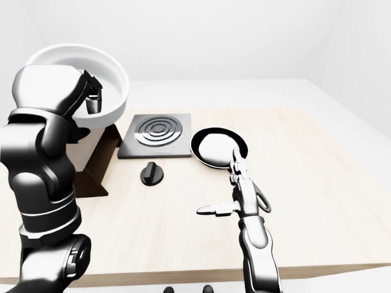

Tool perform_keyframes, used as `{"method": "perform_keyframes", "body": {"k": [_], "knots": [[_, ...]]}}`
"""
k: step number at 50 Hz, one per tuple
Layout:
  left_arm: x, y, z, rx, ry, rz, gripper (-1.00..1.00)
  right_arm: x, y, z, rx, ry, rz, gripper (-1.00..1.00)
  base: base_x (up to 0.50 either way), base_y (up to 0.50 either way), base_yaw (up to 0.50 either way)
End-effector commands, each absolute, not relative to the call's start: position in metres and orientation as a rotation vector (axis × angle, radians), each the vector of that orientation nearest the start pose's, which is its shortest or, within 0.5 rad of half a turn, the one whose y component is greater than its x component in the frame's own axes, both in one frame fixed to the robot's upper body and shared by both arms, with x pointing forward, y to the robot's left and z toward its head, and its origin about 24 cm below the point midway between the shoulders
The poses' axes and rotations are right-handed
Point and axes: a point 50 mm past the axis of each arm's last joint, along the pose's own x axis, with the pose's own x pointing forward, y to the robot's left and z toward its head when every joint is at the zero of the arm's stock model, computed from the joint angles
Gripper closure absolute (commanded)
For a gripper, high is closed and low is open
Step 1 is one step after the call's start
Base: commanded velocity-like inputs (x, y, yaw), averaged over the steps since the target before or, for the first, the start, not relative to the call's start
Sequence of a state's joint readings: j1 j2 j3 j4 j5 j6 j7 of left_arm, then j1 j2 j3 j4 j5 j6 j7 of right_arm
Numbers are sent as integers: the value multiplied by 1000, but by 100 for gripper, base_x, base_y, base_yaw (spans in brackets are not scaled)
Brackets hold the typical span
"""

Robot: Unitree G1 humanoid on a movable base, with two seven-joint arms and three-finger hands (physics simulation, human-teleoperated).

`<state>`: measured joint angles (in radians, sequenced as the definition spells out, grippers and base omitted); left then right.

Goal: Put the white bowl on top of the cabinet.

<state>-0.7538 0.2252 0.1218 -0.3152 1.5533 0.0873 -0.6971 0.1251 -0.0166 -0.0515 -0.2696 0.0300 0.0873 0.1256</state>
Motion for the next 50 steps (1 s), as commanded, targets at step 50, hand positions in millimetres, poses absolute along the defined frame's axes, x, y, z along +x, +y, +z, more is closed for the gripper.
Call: {"method": "perform_keyframes", "body": {"k": [50], "knots": [[359, 259, 255, 1336, -199, 400, 100, 227, -166, 69, -2, -67, 42, -100, 0, 0, 0]]}}
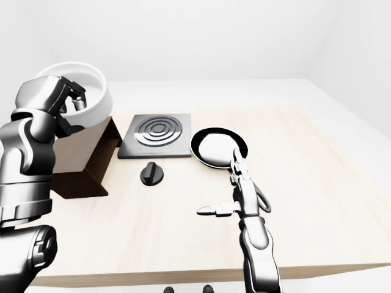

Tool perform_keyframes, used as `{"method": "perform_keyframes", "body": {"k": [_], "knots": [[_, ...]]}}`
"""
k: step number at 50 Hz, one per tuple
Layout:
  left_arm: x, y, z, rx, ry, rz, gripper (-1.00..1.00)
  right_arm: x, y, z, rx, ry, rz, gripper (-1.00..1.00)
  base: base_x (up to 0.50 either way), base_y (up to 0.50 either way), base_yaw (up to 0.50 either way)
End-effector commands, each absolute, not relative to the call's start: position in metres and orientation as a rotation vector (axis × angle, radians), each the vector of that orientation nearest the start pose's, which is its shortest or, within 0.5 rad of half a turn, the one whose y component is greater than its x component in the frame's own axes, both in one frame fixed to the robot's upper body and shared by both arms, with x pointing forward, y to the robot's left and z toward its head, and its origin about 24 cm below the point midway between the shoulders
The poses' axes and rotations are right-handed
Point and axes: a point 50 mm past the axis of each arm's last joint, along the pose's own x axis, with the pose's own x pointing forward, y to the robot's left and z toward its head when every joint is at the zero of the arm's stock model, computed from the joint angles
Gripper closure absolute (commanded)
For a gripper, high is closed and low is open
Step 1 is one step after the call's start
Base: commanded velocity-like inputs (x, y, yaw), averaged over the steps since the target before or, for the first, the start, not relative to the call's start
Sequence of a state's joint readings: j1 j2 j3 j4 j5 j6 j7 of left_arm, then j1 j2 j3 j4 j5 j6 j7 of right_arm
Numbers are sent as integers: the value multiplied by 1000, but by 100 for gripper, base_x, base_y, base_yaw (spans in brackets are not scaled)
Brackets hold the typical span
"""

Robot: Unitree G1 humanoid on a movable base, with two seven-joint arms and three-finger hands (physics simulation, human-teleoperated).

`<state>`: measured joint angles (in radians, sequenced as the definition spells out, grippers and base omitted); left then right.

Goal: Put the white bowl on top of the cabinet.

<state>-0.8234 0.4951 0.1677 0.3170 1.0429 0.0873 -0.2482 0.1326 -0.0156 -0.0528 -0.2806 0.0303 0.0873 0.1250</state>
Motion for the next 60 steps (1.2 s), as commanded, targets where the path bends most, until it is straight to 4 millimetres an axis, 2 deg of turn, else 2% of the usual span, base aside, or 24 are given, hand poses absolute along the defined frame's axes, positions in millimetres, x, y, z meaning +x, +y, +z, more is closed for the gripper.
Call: {"method": "perform_keyframes", "body": {"k": [1, 17, 29, 50, 60], "knots": [[359, 260, 254, 1335, -197, 401, 100, 227, -165, 69, -2, -67, 43, -100, 0, 0, 0], [367, 284, 243, 1261, -137, 467, 100, 228, -164, 67, -5, -62, 47, -100, 0, 0, 0], [372, 299, 248, 1192, -125, 541, 100, 226, -164, 67, -6, -64, 47, -100, 0, 0, 0], [376, 324, 233, 1086, -35, 663, 100, 226, -165, 68, -5, -67, 45, -100, 0, 0, 0], [376, 329, 227, 1066, -9, 684, 100, 227, -165, 68, -5, -67, 45, -100, 0, 0, 0]]}}
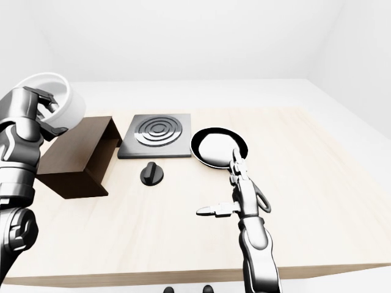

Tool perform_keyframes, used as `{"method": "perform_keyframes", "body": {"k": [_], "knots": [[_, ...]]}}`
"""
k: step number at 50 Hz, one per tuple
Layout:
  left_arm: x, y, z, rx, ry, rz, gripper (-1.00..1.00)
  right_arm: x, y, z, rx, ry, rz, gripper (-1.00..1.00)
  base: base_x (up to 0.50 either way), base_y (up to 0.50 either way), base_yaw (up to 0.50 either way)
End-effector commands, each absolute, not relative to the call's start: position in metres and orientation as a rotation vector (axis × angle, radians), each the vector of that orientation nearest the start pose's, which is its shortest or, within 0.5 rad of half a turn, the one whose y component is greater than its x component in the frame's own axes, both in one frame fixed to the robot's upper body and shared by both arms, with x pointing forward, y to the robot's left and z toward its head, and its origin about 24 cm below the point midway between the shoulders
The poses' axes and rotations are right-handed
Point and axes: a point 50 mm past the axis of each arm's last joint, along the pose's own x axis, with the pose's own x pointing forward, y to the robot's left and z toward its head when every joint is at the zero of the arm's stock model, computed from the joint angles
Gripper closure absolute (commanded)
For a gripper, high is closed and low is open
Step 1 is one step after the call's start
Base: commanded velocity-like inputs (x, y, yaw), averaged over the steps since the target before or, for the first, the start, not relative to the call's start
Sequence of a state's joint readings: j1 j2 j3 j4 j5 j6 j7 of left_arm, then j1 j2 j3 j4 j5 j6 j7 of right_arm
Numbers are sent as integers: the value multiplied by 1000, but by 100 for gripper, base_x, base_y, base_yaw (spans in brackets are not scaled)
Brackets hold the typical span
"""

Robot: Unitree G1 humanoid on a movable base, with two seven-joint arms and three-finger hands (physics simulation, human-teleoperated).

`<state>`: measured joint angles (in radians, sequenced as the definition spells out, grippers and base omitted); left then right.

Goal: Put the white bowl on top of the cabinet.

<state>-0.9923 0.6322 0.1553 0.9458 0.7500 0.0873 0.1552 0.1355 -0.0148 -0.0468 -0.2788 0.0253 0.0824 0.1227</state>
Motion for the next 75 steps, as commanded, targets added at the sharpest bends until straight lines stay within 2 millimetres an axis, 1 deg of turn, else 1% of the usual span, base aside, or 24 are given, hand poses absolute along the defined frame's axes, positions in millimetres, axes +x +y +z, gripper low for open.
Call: {"method": "perform_keyframes", "body": {"k": [1, 13, 21, 28, 39, 47, 75], "knots": [[377, 329, 227, 1066, -8, 684, 100, 227, -164, 68, -6, -67, 45, -100, 0, 0, 0], [377, 332, 220, 1044, 29, 708, 100, 226, -164, 68, -7, -68, 45, -100, 0, 0, 0], [379, 330, 207, 1036, 59, 714, 100, 226, -164, 68, -7, -67, 45, -100, 0, 0, 0], [380, 327, 201, 1035, 70, 710, 100, 227, -164, 68, -8, -67, 45, -100, 0, 0, 0], [381, 323, 197, 1034, 71, 705, 100, 227, -164, 67, -9, -65, 45, -100, 0, 0, 0], [380, 325, 192, 1031, 90, 708, 100, 228, -163, 67, -10, -63, 48, -100, 0, 0, 0], [378, 326, 182, 1027, 113, 707, 100, 227, -162, 66, -12, -65, 50, -100, 0, 0, 0]]}}
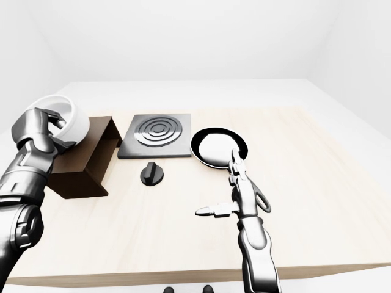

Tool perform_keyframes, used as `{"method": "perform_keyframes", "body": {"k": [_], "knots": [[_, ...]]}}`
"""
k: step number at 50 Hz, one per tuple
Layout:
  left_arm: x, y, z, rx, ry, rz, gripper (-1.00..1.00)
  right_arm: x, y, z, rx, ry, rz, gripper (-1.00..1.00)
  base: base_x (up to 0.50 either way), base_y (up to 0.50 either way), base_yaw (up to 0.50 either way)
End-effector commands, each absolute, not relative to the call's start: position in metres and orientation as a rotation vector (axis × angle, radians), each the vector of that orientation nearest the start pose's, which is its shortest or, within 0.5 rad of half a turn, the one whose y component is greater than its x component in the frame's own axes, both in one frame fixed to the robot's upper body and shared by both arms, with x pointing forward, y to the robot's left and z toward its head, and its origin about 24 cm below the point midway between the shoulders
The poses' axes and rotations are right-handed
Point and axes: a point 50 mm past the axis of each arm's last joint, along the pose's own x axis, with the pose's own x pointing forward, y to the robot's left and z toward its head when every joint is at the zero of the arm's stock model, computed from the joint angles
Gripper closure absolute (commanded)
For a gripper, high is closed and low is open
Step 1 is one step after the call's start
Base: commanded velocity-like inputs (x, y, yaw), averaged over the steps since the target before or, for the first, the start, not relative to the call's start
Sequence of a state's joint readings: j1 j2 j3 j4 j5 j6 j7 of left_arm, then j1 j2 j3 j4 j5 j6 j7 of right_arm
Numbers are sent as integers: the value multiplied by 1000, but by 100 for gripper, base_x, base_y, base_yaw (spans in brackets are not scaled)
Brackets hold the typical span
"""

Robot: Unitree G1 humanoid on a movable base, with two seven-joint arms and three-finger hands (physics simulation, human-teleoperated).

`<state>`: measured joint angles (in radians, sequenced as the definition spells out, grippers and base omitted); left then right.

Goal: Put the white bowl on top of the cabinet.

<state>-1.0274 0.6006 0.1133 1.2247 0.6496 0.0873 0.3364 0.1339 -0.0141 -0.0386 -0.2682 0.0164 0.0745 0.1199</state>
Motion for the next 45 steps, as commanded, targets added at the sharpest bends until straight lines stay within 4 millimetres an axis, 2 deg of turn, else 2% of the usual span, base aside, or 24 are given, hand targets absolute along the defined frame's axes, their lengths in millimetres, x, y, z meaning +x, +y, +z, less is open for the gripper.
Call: {"method": "perform_keyframes", "body": {"k": [1, 33, 34, 35, 36, 45], "knots": [[378, 326, 182, 1029, 113, 708, 100, 227, -162, 66, -12, -65, 50, -100, 0, 0, 0], [379, 322, 175, 1030, 125, 696, 100, 228, -162, 65, -14, -64, 52, -100, 0, 0, 0], [379, 321, 174, 1032, 129, 689, 86, 228, -162, 65, -14, -63, 53, -100, 0, 0, 0], [379, 321, 174, 1032, 129, 689, 86, 228, -162, 65, -14, -63, 53, -100, 0, 0, 0], [380, 321, 175, 1035, 129, 685, -100, 228, -162, 65, -15, -63, 53, -100, 0, 0, 0], [380, 320, 175, 1048, 129, 674, -100, 227, -162, 66, -14, -64, 52, -100, 0, 0, 0]]}}
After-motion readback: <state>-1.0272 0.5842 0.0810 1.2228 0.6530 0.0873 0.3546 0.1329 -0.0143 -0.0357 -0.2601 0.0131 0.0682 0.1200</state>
